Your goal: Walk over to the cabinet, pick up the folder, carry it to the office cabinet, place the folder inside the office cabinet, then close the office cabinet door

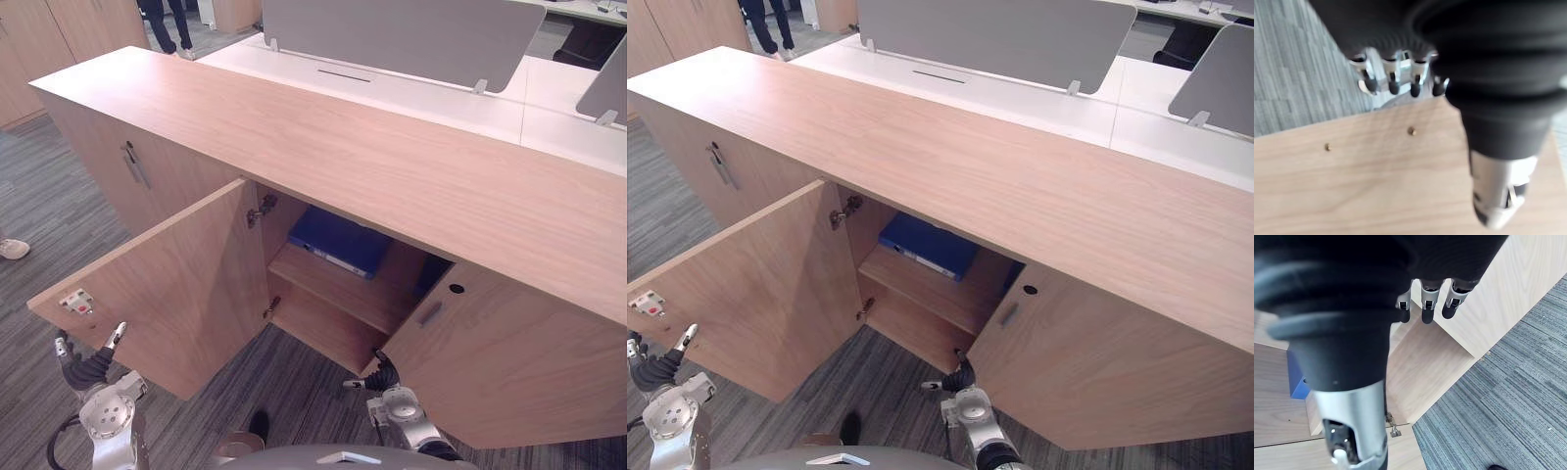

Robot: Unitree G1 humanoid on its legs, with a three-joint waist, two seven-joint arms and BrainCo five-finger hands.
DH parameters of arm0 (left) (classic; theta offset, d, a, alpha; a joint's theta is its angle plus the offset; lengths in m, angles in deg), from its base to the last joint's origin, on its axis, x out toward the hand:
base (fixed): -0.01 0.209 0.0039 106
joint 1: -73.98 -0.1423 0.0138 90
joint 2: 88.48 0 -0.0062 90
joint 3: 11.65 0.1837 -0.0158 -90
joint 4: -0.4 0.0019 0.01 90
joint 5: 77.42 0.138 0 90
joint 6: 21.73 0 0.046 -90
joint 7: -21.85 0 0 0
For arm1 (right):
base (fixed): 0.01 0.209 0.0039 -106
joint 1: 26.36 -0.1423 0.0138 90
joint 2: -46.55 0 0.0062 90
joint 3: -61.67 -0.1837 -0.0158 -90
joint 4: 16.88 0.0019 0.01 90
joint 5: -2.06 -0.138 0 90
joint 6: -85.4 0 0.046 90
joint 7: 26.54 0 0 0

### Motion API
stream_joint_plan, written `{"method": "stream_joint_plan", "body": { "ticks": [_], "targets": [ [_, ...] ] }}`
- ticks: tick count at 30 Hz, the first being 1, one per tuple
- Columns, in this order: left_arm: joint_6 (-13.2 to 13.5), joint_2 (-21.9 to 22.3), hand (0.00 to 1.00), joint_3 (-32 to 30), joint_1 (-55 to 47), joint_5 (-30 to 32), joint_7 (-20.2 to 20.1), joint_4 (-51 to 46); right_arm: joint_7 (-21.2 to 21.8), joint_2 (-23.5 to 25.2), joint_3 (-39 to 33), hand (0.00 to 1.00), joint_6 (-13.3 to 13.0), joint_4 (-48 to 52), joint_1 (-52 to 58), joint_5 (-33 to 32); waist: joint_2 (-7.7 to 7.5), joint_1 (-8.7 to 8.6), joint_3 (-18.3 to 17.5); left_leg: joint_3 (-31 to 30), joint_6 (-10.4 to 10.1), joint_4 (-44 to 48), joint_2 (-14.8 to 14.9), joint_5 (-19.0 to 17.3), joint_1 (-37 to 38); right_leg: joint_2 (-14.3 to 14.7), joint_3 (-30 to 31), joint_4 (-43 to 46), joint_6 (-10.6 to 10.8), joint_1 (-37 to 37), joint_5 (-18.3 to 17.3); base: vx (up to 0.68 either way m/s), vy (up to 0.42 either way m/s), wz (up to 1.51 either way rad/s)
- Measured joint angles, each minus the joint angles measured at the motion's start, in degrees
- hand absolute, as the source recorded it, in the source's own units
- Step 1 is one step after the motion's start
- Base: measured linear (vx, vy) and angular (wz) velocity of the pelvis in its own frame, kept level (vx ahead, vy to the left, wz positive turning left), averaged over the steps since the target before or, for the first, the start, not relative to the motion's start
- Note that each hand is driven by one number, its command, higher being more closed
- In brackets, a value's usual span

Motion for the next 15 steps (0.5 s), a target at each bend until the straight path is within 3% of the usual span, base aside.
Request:
{"method": "stream_joint_plan", "body": {
  "ticks": [15],
  "targets": [
    [-0.68,-0.17,0.0,-0.92,-1.45,0.97,0.75,-0.38,0.33,0.1,-1.21,0.0,0.02,0.07,-0.02,0.56,-0.04,0.3,0.02,1.56,-0.13,0.0,0.36,-0.43,0.34,0.15,1.14,-0.32,0.28,0.02,0.24,0.02,-0.026,-0.04]
  ]
}}
